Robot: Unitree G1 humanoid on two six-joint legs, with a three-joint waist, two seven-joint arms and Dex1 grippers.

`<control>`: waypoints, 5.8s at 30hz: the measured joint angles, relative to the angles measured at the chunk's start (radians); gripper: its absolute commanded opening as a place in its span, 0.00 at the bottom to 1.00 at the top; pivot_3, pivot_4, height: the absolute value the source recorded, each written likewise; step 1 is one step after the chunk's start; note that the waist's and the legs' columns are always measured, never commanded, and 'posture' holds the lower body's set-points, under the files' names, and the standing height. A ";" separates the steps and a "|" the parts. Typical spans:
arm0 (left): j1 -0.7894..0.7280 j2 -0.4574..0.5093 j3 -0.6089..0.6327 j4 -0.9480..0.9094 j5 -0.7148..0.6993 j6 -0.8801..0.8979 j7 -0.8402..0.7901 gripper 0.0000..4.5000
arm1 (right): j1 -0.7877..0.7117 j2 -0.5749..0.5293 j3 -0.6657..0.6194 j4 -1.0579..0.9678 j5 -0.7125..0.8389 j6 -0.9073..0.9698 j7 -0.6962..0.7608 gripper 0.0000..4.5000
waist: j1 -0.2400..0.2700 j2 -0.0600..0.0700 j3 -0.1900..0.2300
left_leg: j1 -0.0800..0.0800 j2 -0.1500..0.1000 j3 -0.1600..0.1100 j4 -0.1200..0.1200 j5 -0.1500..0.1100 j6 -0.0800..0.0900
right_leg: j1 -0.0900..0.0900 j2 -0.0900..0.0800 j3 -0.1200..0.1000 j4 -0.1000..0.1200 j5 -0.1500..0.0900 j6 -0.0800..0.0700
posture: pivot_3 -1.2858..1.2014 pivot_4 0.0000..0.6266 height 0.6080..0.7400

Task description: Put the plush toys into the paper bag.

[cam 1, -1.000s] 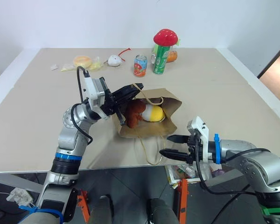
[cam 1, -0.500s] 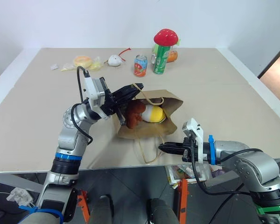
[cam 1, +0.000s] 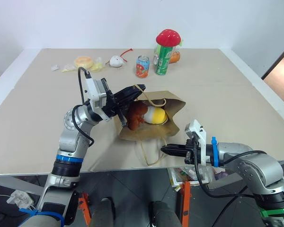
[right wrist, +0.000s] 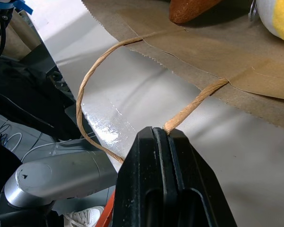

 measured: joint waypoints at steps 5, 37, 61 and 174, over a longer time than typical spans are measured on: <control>-0.229 0.046 0.062 0.107 -0.196 0.468 0.170 0.00 | -0.298 0.097 -0.175 0.123 0.217 0.031 -0.059 0.02 | -0.006 0.000 0.015 | -0.011 -0.004 -0.007 0.004 0.003 0.004 | -0.013 0.001 0.000 0.001 0.013 0.001 | 0.52 0.24 1.00; -0.343 0.033 0.244 0.194 -0.385 1.082 0.557 0.00 | -0.406 0.123 -0.258 0.242 0.274 0.033 -0.177 0.02 | -0.003 -0.005 0.005 | -0.005 -0.004 -0.013 0.000 0.000 0.000 | -0.004 0.004 -0.002 0.002 0.003 0.001 | 0.52 0.24 1.00; -0.328 0.066 0.318 0.116 -0.518 1.145 0.425 1.00 | -0.381 0.030 -0.255 0.270 0.247 0.051 -0.087 0.99 | -0.005 -0.005 0.005 | -0.004 -0.004 -0.012 -0.002 0.000 0.000 | -0.004 0.004 -0.002 0.002 0.002 0.002 | 0.52 0.24 1.00; -0.337 0.202 -0.022 0.647 0.080 0.397 -0.458 1.00 | -0.227 0.176 -0.028 -0.009 -0.010 -0.039 -0.238 0.02 | -0.002 -0.005 0.005 | -0.001 -0.003 -0.012 -0.001 0.000 0.000 | -0.003 0.004 -0.002 0.002 0.000 -0.004 | 0.52 0.24 1.00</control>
